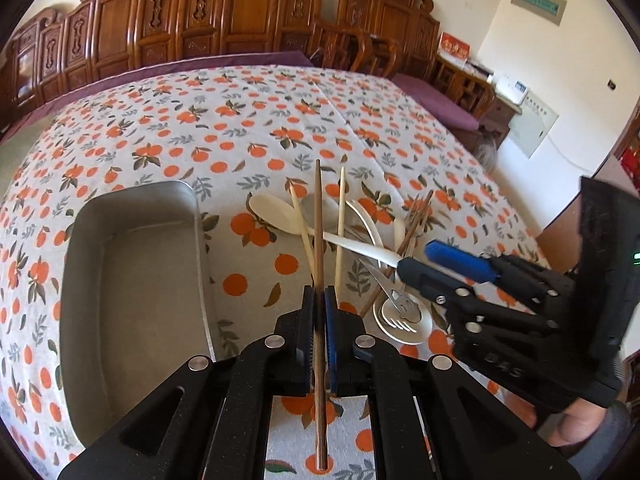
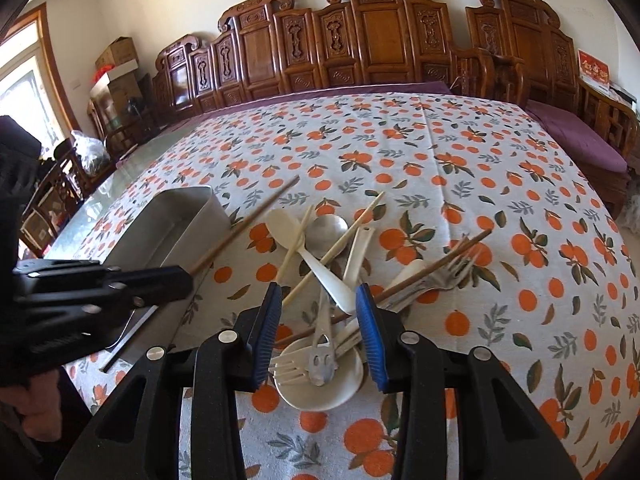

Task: Organize utensils
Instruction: 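Grasp a wooden chopstick with the left tool while the right tool grasps a bamboo chopstick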

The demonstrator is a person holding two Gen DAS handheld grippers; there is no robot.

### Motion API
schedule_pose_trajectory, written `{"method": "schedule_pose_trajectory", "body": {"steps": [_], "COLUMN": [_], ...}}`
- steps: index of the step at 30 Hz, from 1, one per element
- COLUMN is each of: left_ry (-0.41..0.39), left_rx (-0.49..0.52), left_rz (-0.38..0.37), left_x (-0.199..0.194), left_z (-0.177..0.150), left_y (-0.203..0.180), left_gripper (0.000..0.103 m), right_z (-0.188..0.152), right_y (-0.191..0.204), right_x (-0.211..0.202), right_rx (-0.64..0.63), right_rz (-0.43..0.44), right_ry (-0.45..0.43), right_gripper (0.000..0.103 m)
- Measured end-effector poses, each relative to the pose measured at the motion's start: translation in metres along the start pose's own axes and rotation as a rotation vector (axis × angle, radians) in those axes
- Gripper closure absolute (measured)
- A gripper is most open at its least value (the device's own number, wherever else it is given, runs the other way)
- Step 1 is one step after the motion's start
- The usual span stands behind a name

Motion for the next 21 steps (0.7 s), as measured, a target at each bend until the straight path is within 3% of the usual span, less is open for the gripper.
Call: {"method": "schedule_pose_trajectory", "body": {"steps": [9, 21], "left_ry": [-0.060, -0.095], "left_rx": [-0.025, -0.021], "left_rz": [0.003, -0.007], "left_x": [-0.019, -0.030], "left_z": [0.007, 0.010], "left_y": [0.021, 0.026], "left_gripper": [0.099, 0.099], "right_z": [0.001, 0.031], "right_y": [0.008, 0.022], "right_x": [0.015, 0.046], "right_rx": [0.018, -0.060], "right_rz": [0.019, -0.040], "right_ry": [0.044, 0.074], "right_gripper": [0.074, 0.074]}}
Point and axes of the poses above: each gripper's, at about its wrist camera, not at the fingertips, and x roughly the way its jaws point, y to its left, z to its top, the point moved 3 cm from there along x, roughly the way its jaws point, and after that the axes turned 2 degrees about z, right-handed, at the moved point
